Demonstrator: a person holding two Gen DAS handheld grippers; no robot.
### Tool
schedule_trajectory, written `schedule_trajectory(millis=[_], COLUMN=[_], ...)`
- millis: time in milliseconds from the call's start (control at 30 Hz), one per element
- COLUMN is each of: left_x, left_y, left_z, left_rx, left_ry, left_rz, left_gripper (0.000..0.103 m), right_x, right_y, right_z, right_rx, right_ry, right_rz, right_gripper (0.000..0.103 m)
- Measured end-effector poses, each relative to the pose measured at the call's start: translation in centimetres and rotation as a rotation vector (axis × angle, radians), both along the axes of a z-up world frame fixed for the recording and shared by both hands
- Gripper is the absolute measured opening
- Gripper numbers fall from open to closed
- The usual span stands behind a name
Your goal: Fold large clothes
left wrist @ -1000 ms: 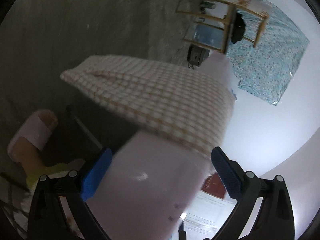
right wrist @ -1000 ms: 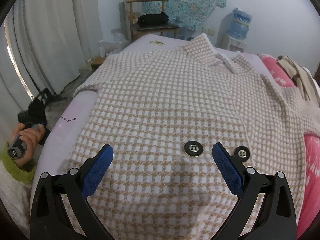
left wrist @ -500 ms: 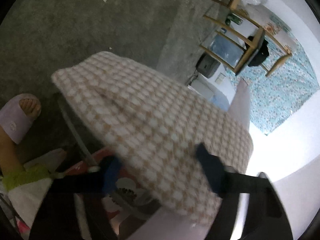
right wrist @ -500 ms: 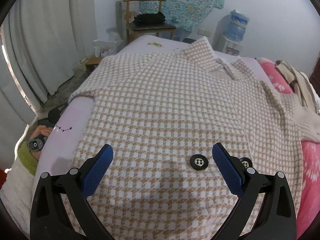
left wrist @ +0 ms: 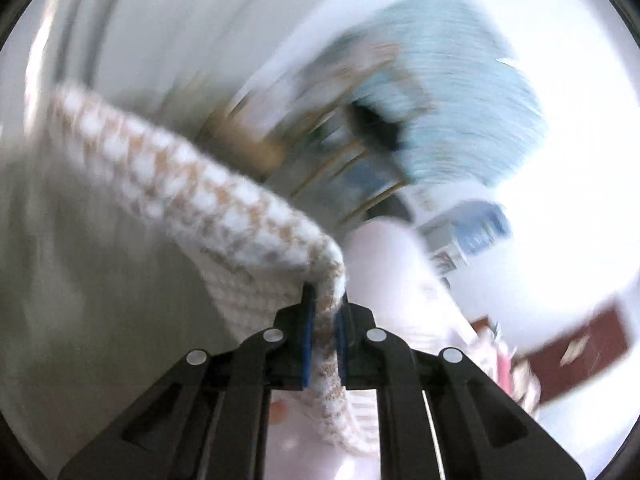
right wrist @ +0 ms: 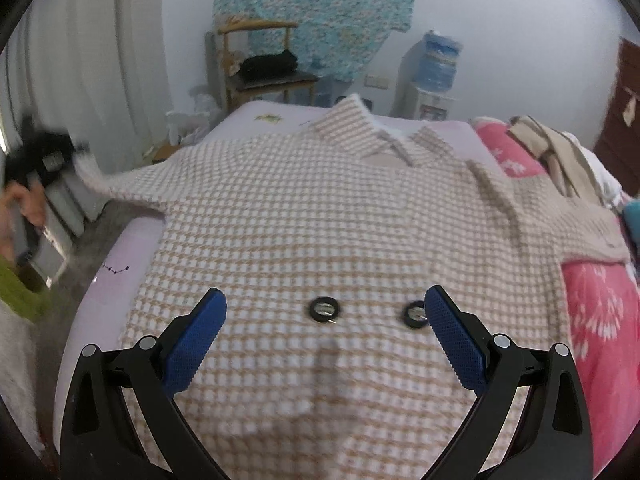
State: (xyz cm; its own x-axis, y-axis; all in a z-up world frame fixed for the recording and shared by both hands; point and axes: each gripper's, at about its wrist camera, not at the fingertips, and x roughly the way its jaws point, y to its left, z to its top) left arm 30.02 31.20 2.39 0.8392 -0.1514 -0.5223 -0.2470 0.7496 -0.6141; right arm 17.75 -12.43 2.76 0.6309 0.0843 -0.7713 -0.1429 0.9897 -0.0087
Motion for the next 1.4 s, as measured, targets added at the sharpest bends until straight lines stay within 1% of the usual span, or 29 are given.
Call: schedule_trajectory(millis=[33,67,133,167,200,233,300,333,367,400,433,467,533,600,633,667,700,767,833,867,933,1033,1067,1133,1200,1300,1400], left_x=[-0.4,-0.9,-1.6,-1.9,-2.3,-2.7,-3.3,-3.7,-3.9,-4.2,-4.3,-3.8,-3.6,-3.7,-4.4,-4.4,-3.8,-4.8,-5.1,-4.3,-4.0,-3.6,-3.7,-3.3,-3.3,-3.2,-2.9], left_y=[-2.2,-5.2,-11.1,-14.4,-17.1,-21.0,-25.7,-28.7,-30.7,-32.3,-33.8,-34.8,-35.8,-35.9,-35.6,-35.2,-34.6,-33.2,-31.9,-31.4,-30.8,-30.0,-29.5,-29.3,-28.8,-28.5,-28.3], left_z=[2.7,5.5,9.2,10.3,10.8,11.1,10.3,9.0,7.5,6.0,4.0,2.5,-0.6,-1.9,-2.5,-2.3,-2.3,-2.2,-3.2,-3.6,-4.7,-5.6,-5.9,-6.2,-6.3,-6.4,-6.6], left_rx=[0.067,0.131,0.216,0.251,0.279,0.318,0.341,0.342,0.346,0.355,0.372,0.383,0.398,0.399,0.388,0.382,0.38,0.387,0.413,0.428,0.476,0.49,0.49,0.501,0.508,0.514,0.531], left_ry=[-0.051,-0.108,-0.174,-0.189,-0.194,-0.188,-0.166,-0.138,-0.105,-0.07,-0.021,0.019,0.098,0.15,0.158,0.151,0.145,0.133,0.17,0.192,0.239,0.261,0.262,0.267,0.269,0.253,0.241], left_rz=[-0.043,-0.109,-0.265,-0.35,-0.416,-0.504,-0.611,-0.69,-0.744,-0.776,-0.802,-0.819,-0.845,-0.849,-0.852,-0.853,-0.848,-0.821,-0.78,-0.763,-0.715,-0.677,-0.668,-0.652,-0.642,-0.635,-0.612], left_gripper=[0.009,0.009,0.009,0.01,0.01,0.011,0.012,0.019,0.035,0.046,0.065,0.069,0.07,0.07,0.072,0.077,0.08,0.084,0.085,0.085,0.085,0.085,0.085,0.085,0.085,0.085,0.085], right_x=[-0.2,-0.7,-1.3,-1.7,-2.1,-2.6,-3.2,-3.6,-4.0,-4.3,-4.5,-4.7,-4.9,-4.7,-4.6,-4.6,-4.3,-3.9,-3.3,-2.9,-2.5,-2.2,-2.3,-2.6,-2.6,-2.8,-2.3], right_y=[-0.6,-1.4,-2.8,-3.6,-4.3,-5.3,-6.6,-7.4,-8.4,-9.0,-9.6,-10.3,-11.2,-11.8,-11.9,-11.8,-11.5,-10.9,-10.3,-9.9,-9.1,-8.5,-8.5,-9.1,-9.6,-9.5,-9.9], right_z=[0.2,0.5,0.8,1.0,1.1,1.1,1.0,0.9,0.7,0.6,0.3,-0.1,-1.0,-1.9,-2.3,-2.6,-2.9,-3.5,-4.2,-4.8,-6.1,-7.4,-7.8,-8.0,-8.0,-8.0,-7.6], right_rx=[0.005,0.012,0.023,0.027,0.032,0.041,0.055,0.064,0.075,0.082,0.09,0.101,0.112,0.115,0.116,0.115,0.111,0.107,0.101,0.089,0.063,0.029,0.032,0.08,0.106,0.088,0.102], right_ry=[-0.004,-0.009,-0.018,-0.022,-0.023,-0.021,-0.019,-0.016,-0.01,-0.005,0.004,0.022,0.06,0.101,0.115,0.121,0.133,0.145,0.164,0.188,0.226,0.274,0.288,0.298,0.304,0.319,0.38], right_rz=[-0.012,-0.028,-0.052,-0.069,-0.084,-0.103,-0.134,-0.151,-0.172,-0.185,-0.199,-0.213,-0.227,-0.23,-0.227,-0.221,-0.208,-0.172,-0.137,-0.118,-0.089,-0.062,-0.056,-0.06,-0.053,-0.008,0.006], right_gripper=[0.095,0.095,0.095,0.095,0.095,0.095,0.095,0.095,0.095,0.095,0.095,0.095,0.095,0.095,0.095,0.095,0.095,0.095,0.095,0.095,0.095,0.095,0.095,0.095,0.095,0.095,0.095])
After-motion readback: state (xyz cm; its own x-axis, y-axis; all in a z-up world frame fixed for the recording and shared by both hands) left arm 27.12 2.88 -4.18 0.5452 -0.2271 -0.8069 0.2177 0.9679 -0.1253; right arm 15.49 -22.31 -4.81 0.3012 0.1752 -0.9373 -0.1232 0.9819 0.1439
